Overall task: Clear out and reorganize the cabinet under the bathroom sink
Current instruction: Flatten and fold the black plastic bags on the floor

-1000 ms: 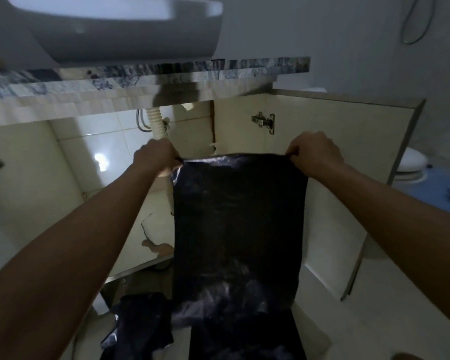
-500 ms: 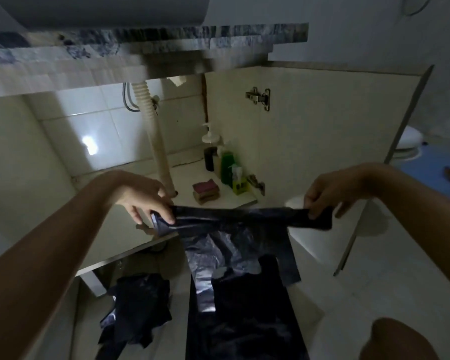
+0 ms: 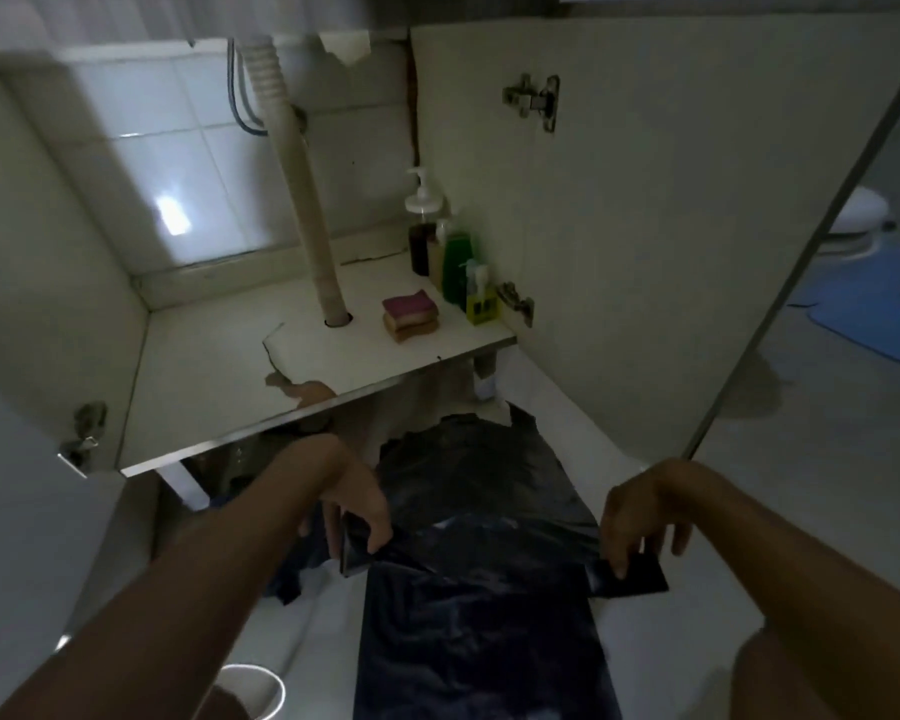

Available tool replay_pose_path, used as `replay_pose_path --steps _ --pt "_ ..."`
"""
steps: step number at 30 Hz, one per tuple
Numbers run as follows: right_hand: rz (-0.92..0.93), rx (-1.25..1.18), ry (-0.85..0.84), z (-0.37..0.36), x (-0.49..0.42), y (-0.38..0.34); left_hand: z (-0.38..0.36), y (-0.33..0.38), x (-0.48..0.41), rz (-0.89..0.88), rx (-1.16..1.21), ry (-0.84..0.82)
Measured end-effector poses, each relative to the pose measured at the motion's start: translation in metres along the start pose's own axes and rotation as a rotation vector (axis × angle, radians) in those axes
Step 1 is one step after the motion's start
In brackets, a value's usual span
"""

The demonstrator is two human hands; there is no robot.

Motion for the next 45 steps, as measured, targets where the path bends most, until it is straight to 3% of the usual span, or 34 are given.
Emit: replay_pose_path --steps 5,11,19,23,34,40,42,45 --pt "0.042 0.076 -0.072 -0.045 -0.028 -0.016 -0.045 0.009 -0.026 -0.01 -0.067 -0.075" --pt "0.09 0.061 -0.012 -0.086 -0.082 -0.02 -0.096 0.006 -0.092 -0.009 -0.098 -0.058" --pt "0.151 0.052 0.069 -0.137 -0.121 -0.017 -0.147 -0.006 -0.163 0.031 -0.005 0.146" --pt "0.126 -0.01 0.021 -0.155 -0.12 -0.018 -0.186 -0.018 -0.177 0.021 -0.098 0.01" --pt "0.139 0.069 -0.036 -0.184 -0.136 -0.028 -0.23 -0.046 -0.198 -0.035 -0.057 -0.057" --pt "0.076 -0.076 -0.297 -0.204 -0.144 -0.03 -0.226 -0.031 -0.174 -0.048 -0.053 -0.271" --pt "0.111 -0.136 -0.237 -0.188 -0.155 -0.035 -0.195 -0.026 -0.188 -0.101 0.047 -0.124" --pt "0.287 -0.293 0.143 -0.135 -0.178 -0.056 -0.129 -0.021 -0.216 -0.185 0.019 0.371"
Point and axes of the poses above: each hand's wrist, its own x-axis away from the middle knuckle, its own z-axis out of the back of the hand, y = z × x, the point moved 7 cm from there along -x, towards the middle knuckle, and after that the axes turned 3 degrees about y, right-handed, at the moved point
